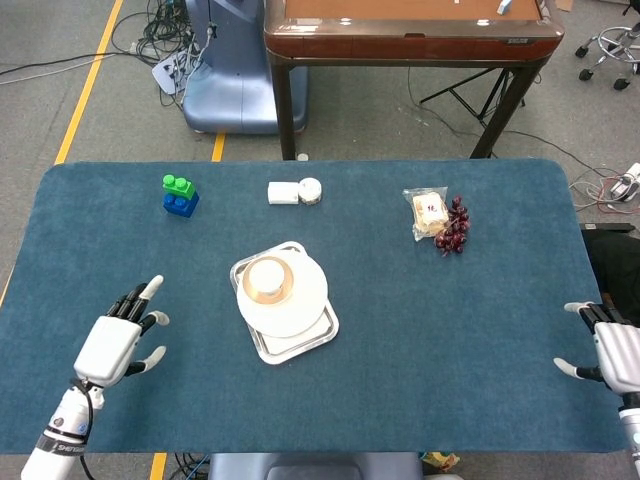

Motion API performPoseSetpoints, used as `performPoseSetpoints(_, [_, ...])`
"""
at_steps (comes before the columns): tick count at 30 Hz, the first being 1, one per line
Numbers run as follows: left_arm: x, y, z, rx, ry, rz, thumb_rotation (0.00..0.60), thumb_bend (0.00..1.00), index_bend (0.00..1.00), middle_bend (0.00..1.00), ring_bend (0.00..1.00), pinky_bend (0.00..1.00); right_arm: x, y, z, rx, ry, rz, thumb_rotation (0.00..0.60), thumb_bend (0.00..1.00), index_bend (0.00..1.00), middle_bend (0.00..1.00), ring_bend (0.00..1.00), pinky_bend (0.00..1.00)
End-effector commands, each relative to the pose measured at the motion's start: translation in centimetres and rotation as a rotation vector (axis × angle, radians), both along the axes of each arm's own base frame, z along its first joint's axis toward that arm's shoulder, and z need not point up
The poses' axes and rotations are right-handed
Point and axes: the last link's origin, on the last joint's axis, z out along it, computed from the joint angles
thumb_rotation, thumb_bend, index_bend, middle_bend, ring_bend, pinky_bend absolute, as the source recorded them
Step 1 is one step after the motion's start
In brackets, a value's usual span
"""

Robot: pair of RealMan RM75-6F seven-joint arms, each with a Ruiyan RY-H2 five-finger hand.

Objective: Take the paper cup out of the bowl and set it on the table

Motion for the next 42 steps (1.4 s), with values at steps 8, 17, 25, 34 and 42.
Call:
performPoseSetpoints(8, [6.4, 4.4, -2.0, -0.06, -0.015, -0.128, 0.6, 0.26, 0.41, 0.0, 0.0, 0.16, -0.1, -0.1, 0.4, -0.007, -0.011, -0.002, 0.6, 0.0, 0.26, 0.27, 0.19, 0.37])
performPoseSetpoints(17, [9.6, 7.3, -4.6, -0.119, -0.007, -0.176, 0.6, 0.26, 0.42, 0.0, 0.0, 0.16, 0.0, 0.0, 1.0, -0.027, -0.019, 0.001, 0.6, 0.0, 0.26, 0.27, 0.19, 0.37])
performPoseSetpoints(25, [11.9, 8.8, -6.7, -0.127, 0.0, -0.199, 0.6, 0.26, 0.42, 0.0, 0.0, 0.16, 0.0, 0.1, 1.5, -0.039, -0.028, 0.001, 0.6, 0.0, 0.26, 0.27, 0.19, 0.37])
performPoseSetpoints(34, [13.8, 10.9, -9.1, -0.113, 0.041, -0.181, 0.6, 0.26, 0.47, 0.0, 0.0, 0.16, -0.2, 0.1, 1.8, -0.045, -0.04, -0.002, 0.6, 0.0, 0.26, 0.27, 0.19, 0.37])
performPoseSetpoints(42, [14.2, 11.8, -10.8, -0.125, 0.096, -0.158, 0.6, 0.26, 0.43, 0.0, 0.0, 0.15, -0.3, 0.1, 2.2, -0.054, -0.051, -0.001, 0.6, 0.0, 0.26, 0.27, 0.19, 0.37])
